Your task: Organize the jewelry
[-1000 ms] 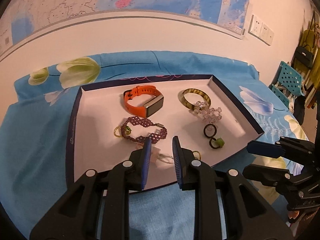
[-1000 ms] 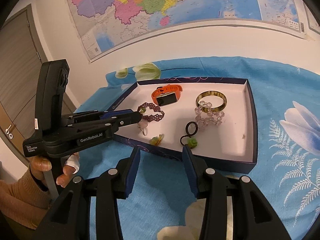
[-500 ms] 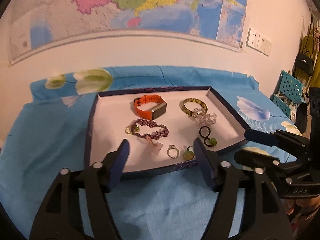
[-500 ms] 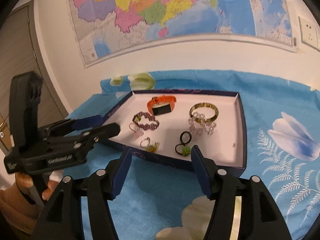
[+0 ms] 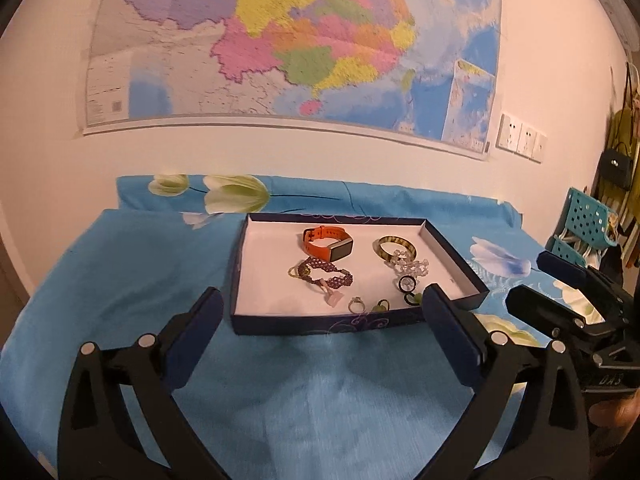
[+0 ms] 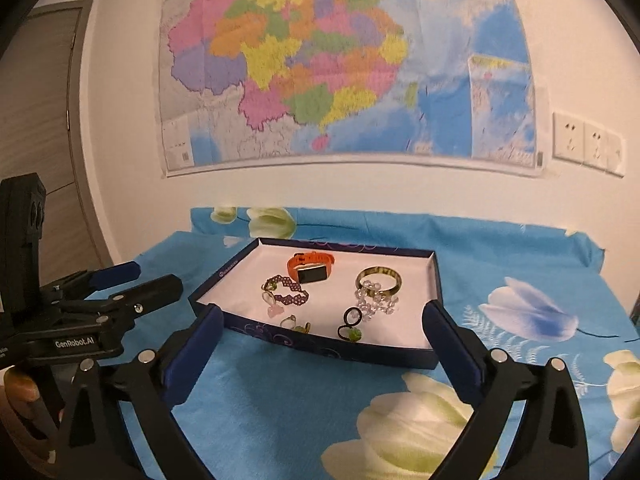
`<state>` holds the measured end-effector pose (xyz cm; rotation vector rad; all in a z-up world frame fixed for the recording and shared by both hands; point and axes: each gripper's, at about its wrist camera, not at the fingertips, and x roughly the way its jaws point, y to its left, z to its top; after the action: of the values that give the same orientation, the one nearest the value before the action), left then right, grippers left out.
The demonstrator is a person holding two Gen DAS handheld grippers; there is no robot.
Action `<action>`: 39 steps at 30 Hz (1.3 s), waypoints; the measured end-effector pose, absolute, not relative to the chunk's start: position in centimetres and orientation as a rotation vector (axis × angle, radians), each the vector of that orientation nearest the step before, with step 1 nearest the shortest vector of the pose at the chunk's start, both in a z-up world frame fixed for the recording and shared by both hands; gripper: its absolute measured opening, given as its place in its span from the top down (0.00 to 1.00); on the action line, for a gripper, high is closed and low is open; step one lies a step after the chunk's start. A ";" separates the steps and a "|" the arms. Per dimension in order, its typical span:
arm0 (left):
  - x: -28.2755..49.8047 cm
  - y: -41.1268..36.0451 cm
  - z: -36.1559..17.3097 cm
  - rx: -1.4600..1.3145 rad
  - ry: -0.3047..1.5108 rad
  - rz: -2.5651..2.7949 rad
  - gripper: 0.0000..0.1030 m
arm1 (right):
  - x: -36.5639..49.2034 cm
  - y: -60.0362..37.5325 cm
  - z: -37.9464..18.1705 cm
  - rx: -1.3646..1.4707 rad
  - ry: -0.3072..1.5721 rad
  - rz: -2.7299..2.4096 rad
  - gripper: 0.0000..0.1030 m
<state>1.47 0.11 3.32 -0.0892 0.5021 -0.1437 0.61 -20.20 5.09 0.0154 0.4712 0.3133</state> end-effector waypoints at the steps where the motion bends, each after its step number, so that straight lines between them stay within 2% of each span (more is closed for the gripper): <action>1: 1.0 0.2 3.5 -0.095 0.494 -0.140 0.05 | 0.2 -20.1 5.2 0.018 0.465 0.309 0.07; 12: -3.3 0.4 5.1 -0.087 0.419 -0.113 0.05 | -3.5 -19.9 5.9 0.033 0.418 0.279 0.06; 39: -5.0 0.1 5.8 -0.045 0.378 -0.093 0.05 | -5.2 -20.0 6.1 0.042 0.390 0.267 0.07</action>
<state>-5.00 0.14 5.81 -0.0448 0.3779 -0.0930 -5.22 -19.97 6.11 0.0418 0.3903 0.2674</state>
